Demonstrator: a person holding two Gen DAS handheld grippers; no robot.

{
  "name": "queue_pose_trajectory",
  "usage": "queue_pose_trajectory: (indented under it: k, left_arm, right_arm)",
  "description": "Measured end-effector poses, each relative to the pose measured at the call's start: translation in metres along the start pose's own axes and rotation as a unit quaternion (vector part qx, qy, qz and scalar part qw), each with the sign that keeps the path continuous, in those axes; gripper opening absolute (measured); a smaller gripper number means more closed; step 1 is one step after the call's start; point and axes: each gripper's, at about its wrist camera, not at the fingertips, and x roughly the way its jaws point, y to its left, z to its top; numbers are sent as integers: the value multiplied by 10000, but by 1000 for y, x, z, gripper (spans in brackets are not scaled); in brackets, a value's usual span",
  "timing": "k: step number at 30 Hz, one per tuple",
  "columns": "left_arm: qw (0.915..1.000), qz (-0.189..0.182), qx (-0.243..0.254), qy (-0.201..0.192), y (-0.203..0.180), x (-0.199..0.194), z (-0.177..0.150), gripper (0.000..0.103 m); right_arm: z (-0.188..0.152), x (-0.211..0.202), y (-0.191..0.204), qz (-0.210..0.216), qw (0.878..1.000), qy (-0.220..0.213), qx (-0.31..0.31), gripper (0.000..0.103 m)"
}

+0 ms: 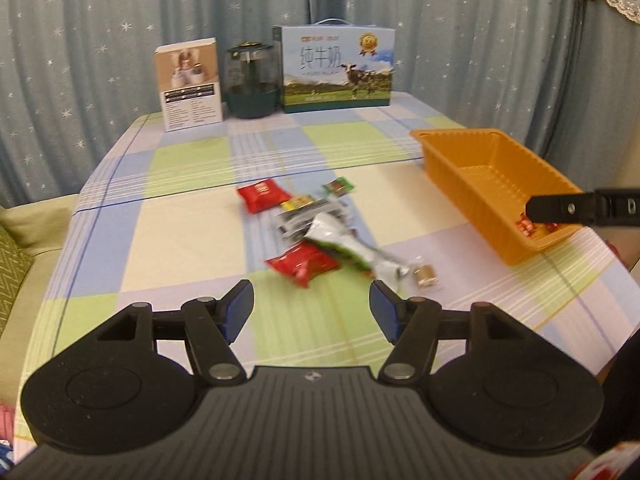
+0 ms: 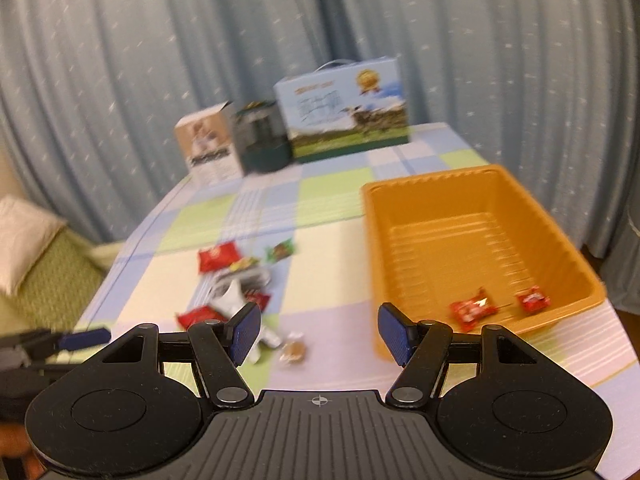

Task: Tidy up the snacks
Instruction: 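Grasp the small clear-wrapped sweet with the right tool while the left grasps a red packet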

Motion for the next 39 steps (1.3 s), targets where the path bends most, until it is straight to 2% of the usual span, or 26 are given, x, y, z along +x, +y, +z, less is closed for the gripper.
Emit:
queue_pose_trajectory:
  k: [7, 15, 23, 29, 32, 39]
  left_arm:
    - [10000, 26, -15, 74, 16, 9, -9, 62]
    - [9998, -42, 52, 192, 27, 37, -11, 62]
    - [9994, -130, 211, 222, 32, 69, 0, 62]
    - [9992, -251, 149, 287, 33, 84, 4, 62]
    - [9988, -261, 241, 324, 30, 89, 4, 62]
    - [9960, -211, 822, 292, 22, 99, 9, 62]
  right_arm:
    - [-25, 26, 18, -4, 9990, 299, -335, 65]
    - [-38, 69, 24, -102, 9980, 529, -341, 64]
    - [-36, 112, 28, -377, 9961, 586, -536, 48]
    - [-40, 134, 25, -501, 9949, 683, -545, 37]
    - [-41, 137, 27, -573, 9940, 645, -670, 24]
    - [-40, 128, 24, -607, 9950, 550, -578, 21]
